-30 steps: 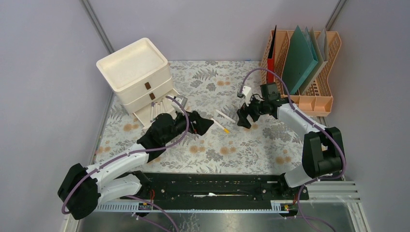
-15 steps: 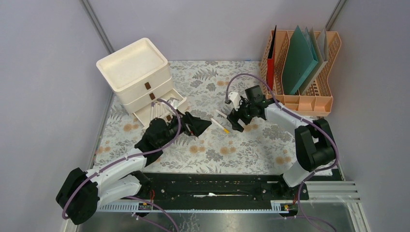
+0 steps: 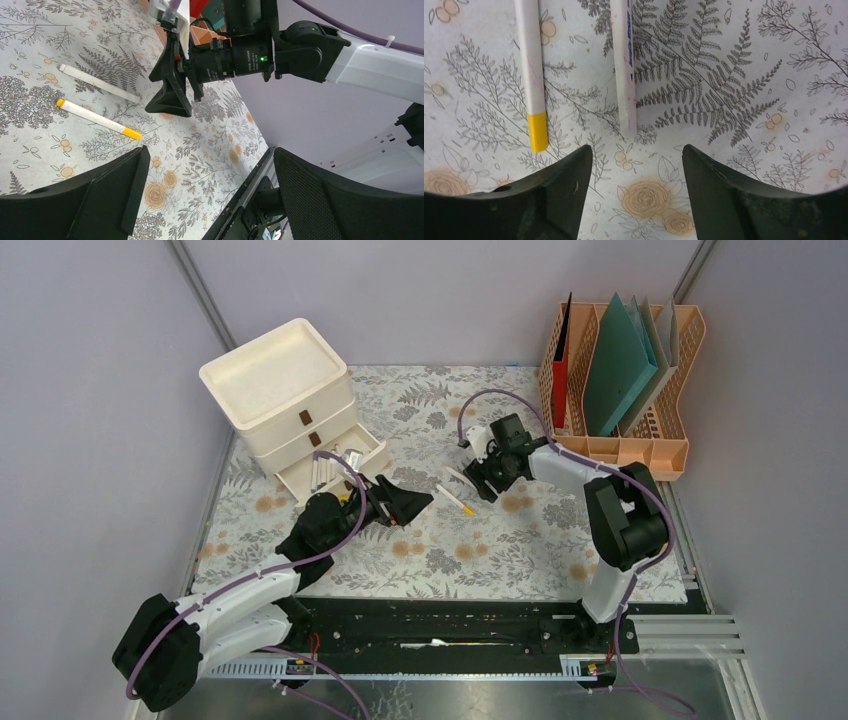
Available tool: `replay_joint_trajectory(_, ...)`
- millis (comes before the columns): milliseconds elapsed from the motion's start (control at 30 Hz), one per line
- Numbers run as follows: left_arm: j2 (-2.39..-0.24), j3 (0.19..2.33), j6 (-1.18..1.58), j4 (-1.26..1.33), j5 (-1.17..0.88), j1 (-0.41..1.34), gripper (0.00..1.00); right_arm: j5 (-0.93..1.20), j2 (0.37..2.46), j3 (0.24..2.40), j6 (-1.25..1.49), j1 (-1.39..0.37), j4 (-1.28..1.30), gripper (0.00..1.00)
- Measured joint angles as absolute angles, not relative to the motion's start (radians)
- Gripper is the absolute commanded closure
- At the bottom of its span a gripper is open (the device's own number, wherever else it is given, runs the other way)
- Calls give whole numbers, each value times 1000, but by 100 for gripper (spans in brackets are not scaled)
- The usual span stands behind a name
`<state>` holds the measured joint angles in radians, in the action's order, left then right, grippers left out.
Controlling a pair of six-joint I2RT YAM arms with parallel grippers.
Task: Organize the desk
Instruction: Pick up the stationery from the center of the board.
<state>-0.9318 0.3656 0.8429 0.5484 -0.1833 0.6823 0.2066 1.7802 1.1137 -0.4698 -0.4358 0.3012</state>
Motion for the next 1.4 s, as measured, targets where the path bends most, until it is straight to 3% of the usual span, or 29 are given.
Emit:
replay_joint_trajectory(333,-921,366,846,510,-168,682,1,185,1953,1283,-397,-503,331,51)
replay_joint_trajectory(667,-882,347,843,507,-145,677,1,127,1995,1332,-397,-506,335,100)
replay_joint_trajectory(967,-1023,290,941,687,-158,677,1,165,1982,1318,-400,-494,334,100)
replay_joint_trajectory(1400,-1199,300,1028,822,-81,676,1,636,1844,1264,-342,-352,392,100)
